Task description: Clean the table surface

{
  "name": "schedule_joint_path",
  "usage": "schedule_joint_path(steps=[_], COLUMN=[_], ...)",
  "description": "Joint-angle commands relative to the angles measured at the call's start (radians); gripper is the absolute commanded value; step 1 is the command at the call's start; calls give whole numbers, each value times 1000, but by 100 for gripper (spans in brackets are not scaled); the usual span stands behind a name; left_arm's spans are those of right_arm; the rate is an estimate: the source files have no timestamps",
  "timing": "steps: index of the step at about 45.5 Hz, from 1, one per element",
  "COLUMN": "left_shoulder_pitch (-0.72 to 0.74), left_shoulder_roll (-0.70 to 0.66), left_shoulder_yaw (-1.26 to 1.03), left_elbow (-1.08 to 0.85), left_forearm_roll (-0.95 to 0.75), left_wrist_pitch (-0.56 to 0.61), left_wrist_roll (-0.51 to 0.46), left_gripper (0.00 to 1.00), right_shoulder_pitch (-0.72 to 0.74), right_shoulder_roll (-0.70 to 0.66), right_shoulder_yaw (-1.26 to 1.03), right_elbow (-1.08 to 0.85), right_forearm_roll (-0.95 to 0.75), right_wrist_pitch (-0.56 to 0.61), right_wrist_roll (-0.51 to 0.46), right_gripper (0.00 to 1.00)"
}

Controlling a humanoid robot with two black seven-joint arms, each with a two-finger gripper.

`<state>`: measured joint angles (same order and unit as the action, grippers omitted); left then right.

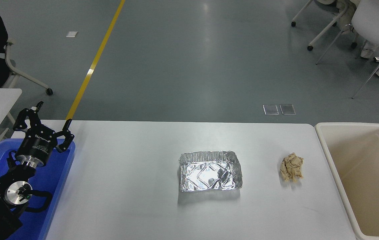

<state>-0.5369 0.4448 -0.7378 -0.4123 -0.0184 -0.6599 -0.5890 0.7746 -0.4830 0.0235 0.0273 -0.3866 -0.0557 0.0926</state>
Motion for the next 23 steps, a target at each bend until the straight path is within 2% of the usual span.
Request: schedule_joint_path(steps=[1,15,23], left_shoulder_pitch=[0,0,0], left_shoulder_roll=[0,0,0], left_shoulder_yaw=[0,0,0], left_elbow=[0,0,0], left_forearm_roll=[0,0,0], left_wrist_pitch=[0,0,-1], left_wrist_roll=[0,0,0], left_gripper=[100,100,100], right_shoulder_pitch=[58,104,123], right_shoulder_roll=[-32,-58,-75], right_shoulder_yaw=[102,400,559], right_elbow=[3,85,129], right_forearm_roll=[2,2,2], right_wrist_pitch=[-4,-4,-3], right_wrist_roll=[12,176,193], right_gripper=[97,98,98])
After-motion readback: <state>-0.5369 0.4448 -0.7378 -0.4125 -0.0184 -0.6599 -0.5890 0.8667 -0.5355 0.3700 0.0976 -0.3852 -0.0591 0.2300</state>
